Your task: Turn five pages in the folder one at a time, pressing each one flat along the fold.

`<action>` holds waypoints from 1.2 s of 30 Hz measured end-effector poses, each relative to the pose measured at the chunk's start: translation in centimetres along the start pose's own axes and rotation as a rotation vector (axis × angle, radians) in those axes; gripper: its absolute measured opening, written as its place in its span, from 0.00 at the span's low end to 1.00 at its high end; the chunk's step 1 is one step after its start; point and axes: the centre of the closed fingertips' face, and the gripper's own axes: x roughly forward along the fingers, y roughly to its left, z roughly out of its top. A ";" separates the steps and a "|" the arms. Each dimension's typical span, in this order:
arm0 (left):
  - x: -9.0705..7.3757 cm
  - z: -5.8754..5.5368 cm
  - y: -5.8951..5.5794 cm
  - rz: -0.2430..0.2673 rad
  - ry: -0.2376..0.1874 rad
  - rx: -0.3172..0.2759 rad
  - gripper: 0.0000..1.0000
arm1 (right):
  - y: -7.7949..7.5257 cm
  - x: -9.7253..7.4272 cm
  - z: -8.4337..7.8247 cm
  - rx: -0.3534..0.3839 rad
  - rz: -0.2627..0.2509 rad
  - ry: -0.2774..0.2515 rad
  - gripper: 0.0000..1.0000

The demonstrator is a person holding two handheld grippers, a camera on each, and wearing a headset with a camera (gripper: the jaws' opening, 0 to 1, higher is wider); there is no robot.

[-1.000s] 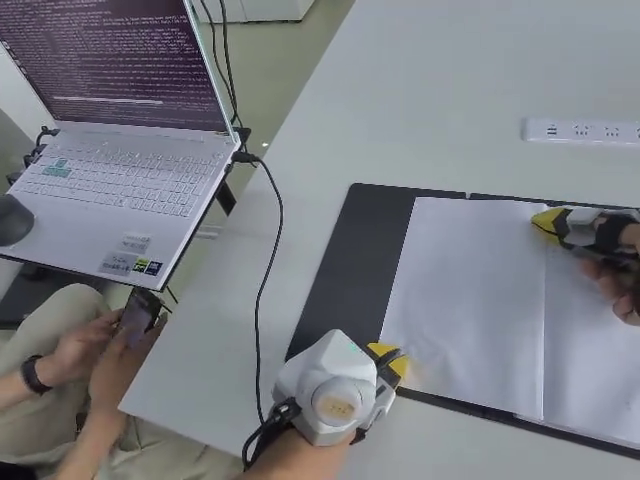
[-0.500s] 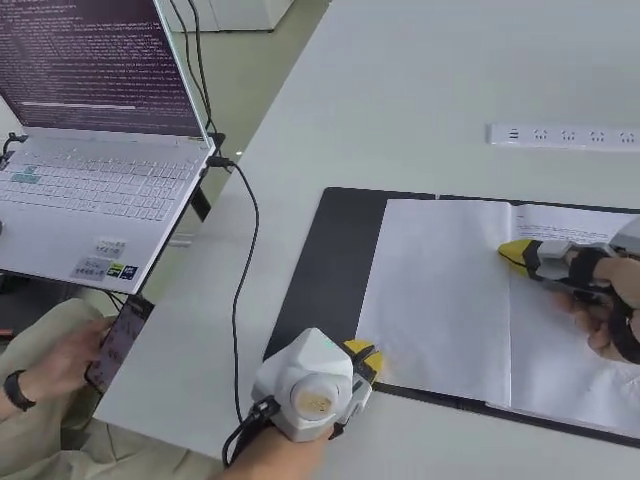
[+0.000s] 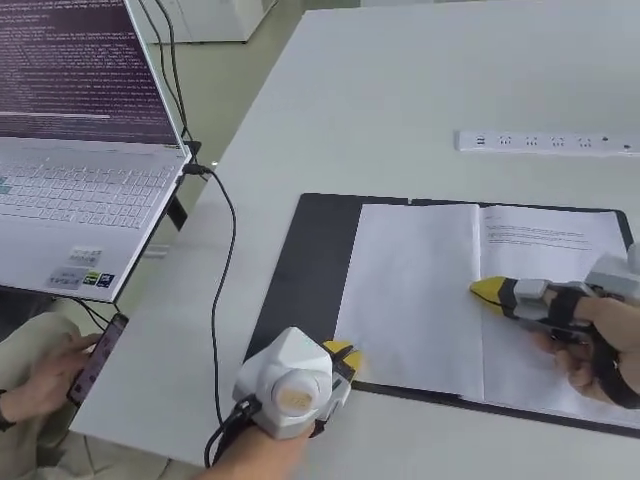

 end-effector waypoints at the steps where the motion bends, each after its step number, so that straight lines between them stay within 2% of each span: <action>1: 0.0 0.0 0.0 0.001 0.000 -0.001 0.03 | -0.1 -0.2 -0.4 -0.002 0.000 0.003 0.00; 7: -0.1 0.0 0.0 0.003 0.000 -0.004 0.03 | -0.3 -1.3 -3.4 0.009 0.008 0.033 0.00; 20: -0.1 -0.1 0.0 0.006 -0.003 -0.018 0.03 | -0.9 -3.4 -8.3 0.020 0.018 0.068 0.00; 22: -0.1 -0.1 0.0 0.006 -0.005 -0.022 0.03 | -0.9 -3.6 -8.9 0.034 0.022 0.070 0.00; 26: -0.1 -0.1 -0.1 0.006 -0.002 -0.015 0.03 | -0.9 -4.3 -11.1 0.045 0.032 0.095 0.00; 29: -0.2 -0.1 -0.1 0.006 0.001 -0.016 0.03 | -1.0 -4.9 -12.3 0.083 0.040 0.109 0.00; 31: -0.2 -0.1 -0.1 0.006 0.002 -0.020 0.03 | -0.8 -5.3 -13.5 0.067 0.027 0.135 0.00; 34: -0.1 -0.1 0.0 0.004 0.009 -0.028 0.03 | 0.6 -5.9 -13.6 0.099 0.071 0.109 0.00; 36: -0.1 0.0 0.0 0.003 0.016 -0.036 0.03 | 1.7 -6.5 -13.4 0.083 0.089 0.078 0.00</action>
